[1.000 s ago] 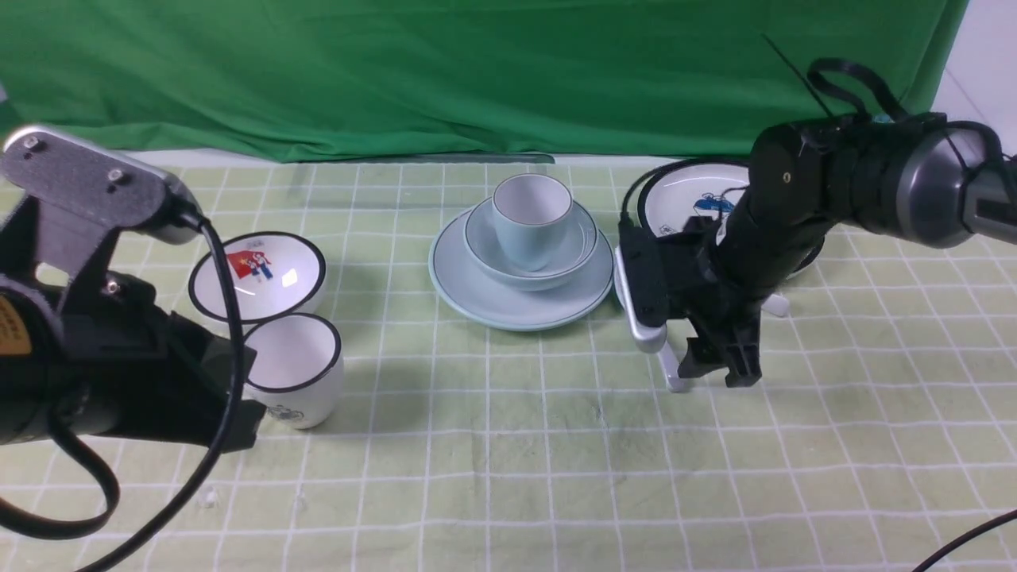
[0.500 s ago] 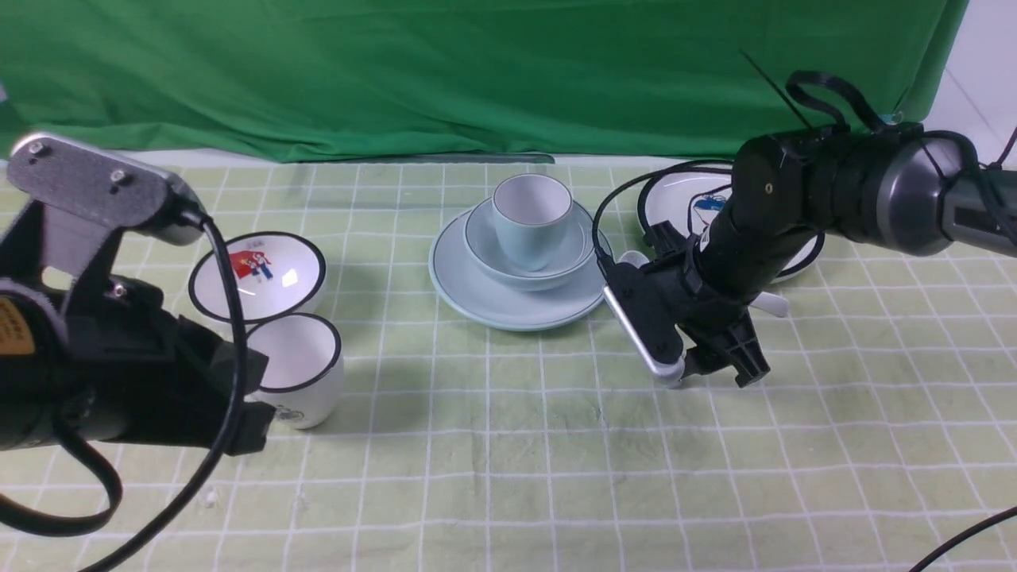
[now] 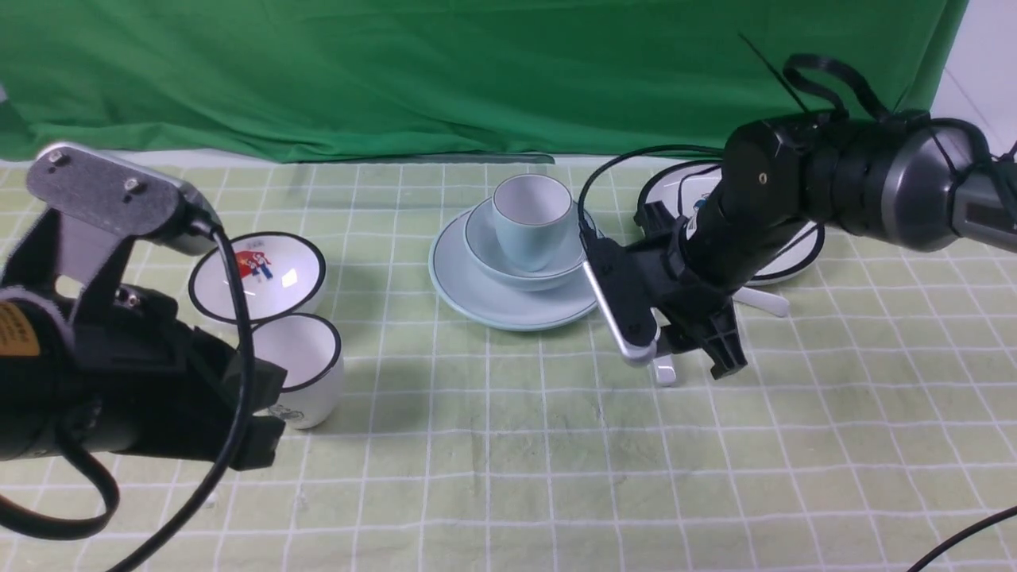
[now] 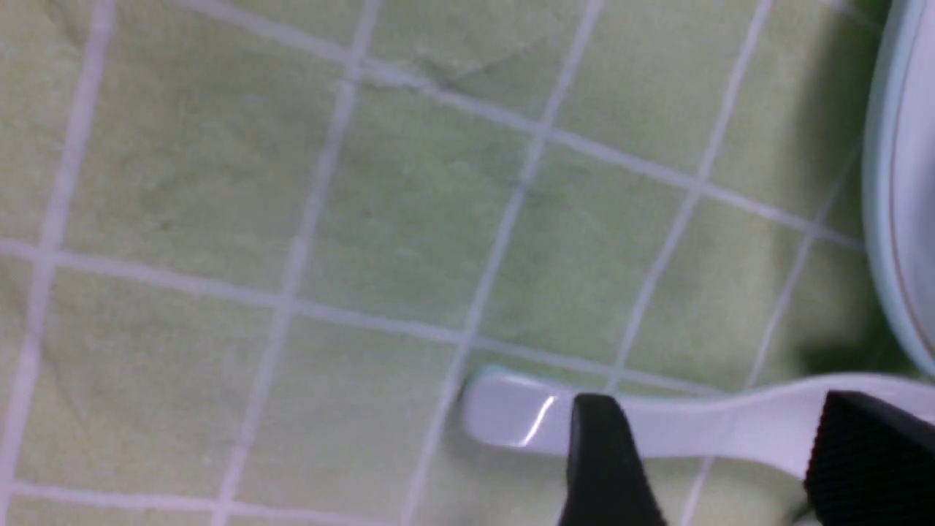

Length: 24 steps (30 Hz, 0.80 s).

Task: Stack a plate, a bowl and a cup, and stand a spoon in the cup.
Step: Use the right arm to grab a blue soup spoon

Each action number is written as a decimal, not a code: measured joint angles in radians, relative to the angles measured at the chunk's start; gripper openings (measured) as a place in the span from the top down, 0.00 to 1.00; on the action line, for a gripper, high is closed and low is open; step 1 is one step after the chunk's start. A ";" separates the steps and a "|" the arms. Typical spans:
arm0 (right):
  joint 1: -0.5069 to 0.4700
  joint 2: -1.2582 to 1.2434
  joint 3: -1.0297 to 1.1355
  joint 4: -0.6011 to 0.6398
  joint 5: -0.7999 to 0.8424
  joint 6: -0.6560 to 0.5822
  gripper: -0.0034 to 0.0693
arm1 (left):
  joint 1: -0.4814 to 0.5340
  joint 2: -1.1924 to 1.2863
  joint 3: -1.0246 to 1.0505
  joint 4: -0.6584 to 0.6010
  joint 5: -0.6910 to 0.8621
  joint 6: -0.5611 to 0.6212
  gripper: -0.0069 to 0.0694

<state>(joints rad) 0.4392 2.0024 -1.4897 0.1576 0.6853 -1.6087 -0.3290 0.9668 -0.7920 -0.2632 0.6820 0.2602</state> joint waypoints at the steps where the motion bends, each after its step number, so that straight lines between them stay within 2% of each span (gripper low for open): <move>1: -0.003 0.000 0.000 -0.012 0.001 0.005 0.39 | 0.000 0.000 0.000 0.000 0.000 0.000 0.95; 8: -0.032 0.007 0.000 -0.058 -0.014 0.006 0.39 | 0.000 0.000 0.000 -0.020 0.000 0.004 0.95; 21: 0.005 0.060 0.015 -0.057 -0.042 -0.117 0.40 | 0.000 -0.001 0.000 -0.062 0.000 0.037 0.95; 24: 0.017 0.060 0.020 -0.059 -0.058 -0.120 0.45 | 0.000 -0.001 0.000 -0.072 0.000 0.037 0.95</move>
<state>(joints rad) 0.4562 2.0621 -1.4693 0.0985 0.6273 -1.7288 -0.3290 0.9660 -0.7920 -0.3350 0.6820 0.2973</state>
